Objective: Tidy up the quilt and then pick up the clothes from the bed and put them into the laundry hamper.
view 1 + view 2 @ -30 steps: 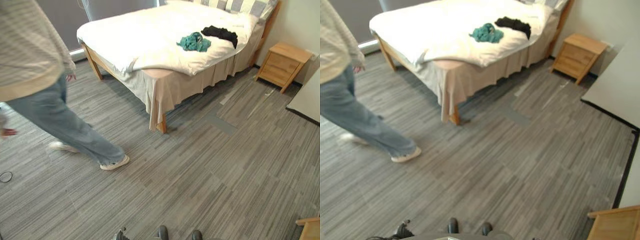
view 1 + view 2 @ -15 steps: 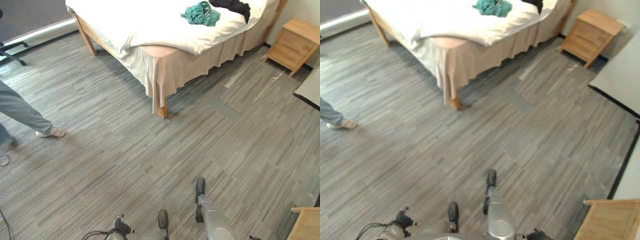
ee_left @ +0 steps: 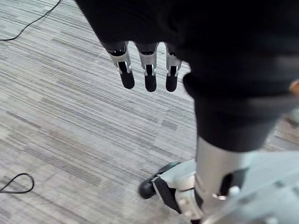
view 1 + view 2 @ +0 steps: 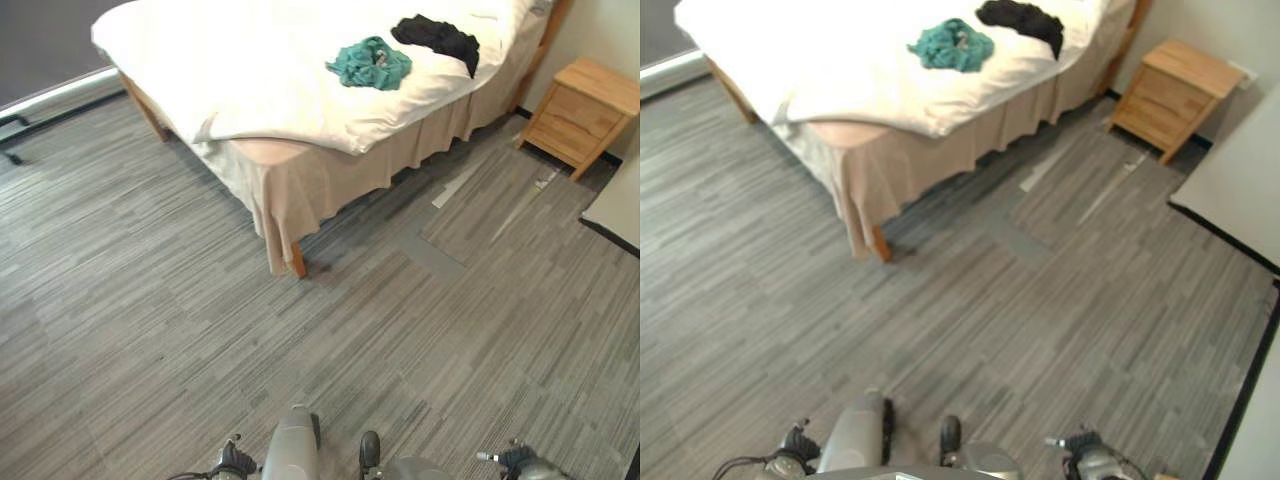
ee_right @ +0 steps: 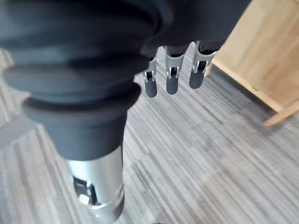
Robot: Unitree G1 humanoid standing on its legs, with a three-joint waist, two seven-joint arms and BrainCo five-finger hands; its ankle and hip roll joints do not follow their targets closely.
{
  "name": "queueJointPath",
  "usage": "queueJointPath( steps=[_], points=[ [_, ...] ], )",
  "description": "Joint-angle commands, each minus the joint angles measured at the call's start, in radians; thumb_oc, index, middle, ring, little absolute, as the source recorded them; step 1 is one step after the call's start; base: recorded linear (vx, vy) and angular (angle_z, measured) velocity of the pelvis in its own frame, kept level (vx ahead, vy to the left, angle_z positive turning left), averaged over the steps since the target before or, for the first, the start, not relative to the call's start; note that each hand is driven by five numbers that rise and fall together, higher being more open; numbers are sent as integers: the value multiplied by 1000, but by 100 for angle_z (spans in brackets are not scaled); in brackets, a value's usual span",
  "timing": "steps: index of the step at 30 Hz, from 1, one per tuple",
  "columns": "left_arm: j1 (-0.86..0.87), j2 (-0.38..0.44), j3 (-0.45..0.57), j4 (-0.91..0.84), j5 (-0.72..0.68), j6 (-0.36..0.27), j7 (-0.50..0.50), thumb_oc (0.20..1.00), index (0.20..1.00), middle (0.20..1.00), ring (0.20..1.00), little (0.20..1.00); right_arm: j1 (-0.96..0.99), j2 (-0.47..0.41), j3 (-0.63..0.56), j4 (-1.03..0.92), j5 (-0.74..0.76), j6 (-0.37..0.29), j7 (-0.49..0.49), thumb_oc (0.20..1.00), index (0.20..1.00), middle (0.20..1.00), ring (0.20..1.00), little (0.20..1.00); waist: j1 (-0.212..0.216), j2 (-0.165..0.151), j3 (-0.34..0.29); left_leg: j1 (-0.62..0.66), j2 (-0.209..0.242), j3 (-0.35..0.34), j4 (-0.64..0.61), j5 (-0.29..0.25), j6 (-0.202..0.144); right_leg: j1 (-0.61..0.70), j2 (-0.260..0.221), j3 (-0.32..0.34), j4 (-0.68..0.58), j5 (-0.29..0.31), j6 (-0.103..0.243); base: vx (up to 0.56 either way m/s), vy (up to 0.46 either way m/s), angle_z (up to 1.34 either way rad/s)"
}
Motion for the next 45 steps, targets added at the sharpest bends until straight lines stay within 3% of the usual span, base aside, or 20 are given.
queueJointPath(
  steps=[1,3,4,5,7,9,13,14,15,17,21,23,26,27,28,30,31,33,40,45],
  points=[
    [-43,13,-27,11,-2,-10,17,1000,1000,1000,1000,1000,52,-31,-14,-34,29,-12,-14,1000,1000,1000,1000,1000,26,42,18,115,-13,103,-220,128,34,3,-49,-9,29,-81,110,529,39,-36],
    [-30,17,-19,18,3,-4,6,1000,1000,1000,1000,1000,55,-14,-16,-40,28,-12,-13,1000,1000,1000,1000,1000,40,34,0,142,7,198,-245,120,47,32,-29,-9,90,-116,103,600,72,-30],
    [-14,21,-6,30,0,-2,4,1000,1000,1000,1000,1000,53,10,-8,-35,19,-12,-7,1000,1000,1000,1000,1000,61,17,-8,184,-26,189,-228,76,89,-3,-41,-32,294,-73,157,509,88,-63],
    [-15,21,-6,30,0,-2,4,1000,1000,1000,1000,1000,52,10,-8,-35,19,-12,-7,1000,1000,1000,1000,1000,62,18,-11,181,-23,190,-229,78,88,-7,-39,-31,294,-71,156,449,97,-85],
    [-12,29,-3,43,16,14,8,1000,1000,1000,1000,1000,59,31,-19,-37,6,1,7,1000,1000,1000,1000,1000,23,40,11,306,-27,197,-259,34,129,-182,-120,-82,681,106,281,377,114,-85],
    [-21,33,-2,43,12,14,10,1000,1000,1000,1000,1000,51,42,-20,-40,-3,5,4,1000,1000,1000,1000,1000,4,57,18,374,-19,169,-298,23,130,-253,-178,-116,715,79,260,416,63,20],
    [-21,47,-6,41,21,10,10,1000,1000,1000,1000,1000,52,39,-31,-12,-7,16,-6,1000,1000,1000,1000,1000,-8,66,10,423,-12,113,-306,-11,108,-266,-237,-137,514,13,210,511,-202,105],
    [-25,53,-14,50,46,10,12,1000,1000,1000,1000,1000,44,35,-45,-3,7,21,-7,1000,1000,1000,1000,1000,-20,62,-3,455,-12,62,-314,-38,81,-253,-258,-56,285,22,210,357,-231,127],
    [-25,53,-13,50,46,10,12,1000,1000,1000,1000,1000,43,35,-45,-3,7,21,-7,1000,1000,1000,1000,1000,-20,62,-3,454,-11,61,-314,-37,80,-251,-257,-57,279,27,210,522,-358,119],
    [-38,57,-18,59,60,2,19,1000,1000,1000,1000,1000,44,31,-70,-7,29,18,-8,1000,1000,1000,1000,1000,-38,65,-15,487,11,-7,-328,-68,48,-264,-329,101,141,116,241,428,-373,70],
    [-45,69,-31,66,65,-6,30,1000,1000,1000,1000,1000,59,40,-86,-21,47,16,4,1000,1000,1000,1000,1000,-50,51,-33,525,97,-90,-338,-82,-15,-273,-406,224,129,226,293,458,-616,126],
    [-31,75,-1,71,23,-16,37,1000,1000,1000,1000,1000,36,47,-82,-9,38,14,14,1000,1000,1000,1000,1000,-38,50,-54,525,186,-122,-334,-41,-60,-238,-349,172,134,129,304,341,-741,161],
    [-28,71,5,75,7,-14,36,1000,1000,1000,1000,1000,33,48,-73,-1,38,14,12,1000,1000,1000,1000,1000,-37,60,-56,492,211,-136,-313,-2,-65,-233,-328,148,132,97,292,56,-317,74],
    [-22,46,21,66,-40,-16,41,1000,1000,1000,1000,1000,34,32,-65,-12,49,2,5,1000,1000,1000,1000,1000,-46,75,-43,432,254,-70,-279,121,-62,-185,-304,74,96,75,264,-3,-376,44],
    [-26,39,18,61,-41,-12,42,1000,1000,1000,1000,1000,35,27,-66,-20,60,-3,2,1000,1000,1000,1000,1000,-54,75,-39,411,266,16,-267,149,-53,-161,-298,39,74,67,253,-1,-499,126],
    [-25,30,14,47,-39,-10,34,1000,1000,1000,1000,1000,32,13,-55,-13,62,3,0,1000,1000,1000,1000,1000,-53,73,-34,389,213,114,-233,92,-30,-139,-279,0,39,59,229,-13,-375,147],
    [-21,21,15,42,-46,-12,34,1000,1000,1000,1000,1000,33,8,-42,-3,51,7,1,1000,1000,1000,1000,1000,-41,66,-35,330,95,51,-171,4,1,-134,-261,-18,25,56,209,-21,-311,60],
    [-21,16,22,39,-70,-12,39,1000,1000,1000,1000,1000,37,7,-44,0,49,10,-3,1000,1000,1000,1000,1000,-40,49,-33,286,24,54,-120,-45,23,-131,-255,-39,24,54,194,-48,-257,56],
    [30,46,137,41,-189,-24,71,1000,1000,1000,1000,1000,70,27,-51,23,44,14,-10,1000,1000,1000,1000,1000,-38,77,-39,370,33,92,-255,0,19,-103,-219,-106,17,44,186,16,-59,29],
    [93,189,310,-112,-296,-100,142,1000,1000,1000,1000,1000,141,70,-26,-23,13,-15,-12,1000,1000,1000,1000,1000,-37,89,-55,458,59,95,-359,28,-6,-63,-206,-114,1,41,197,70,3,9]
  ],
)
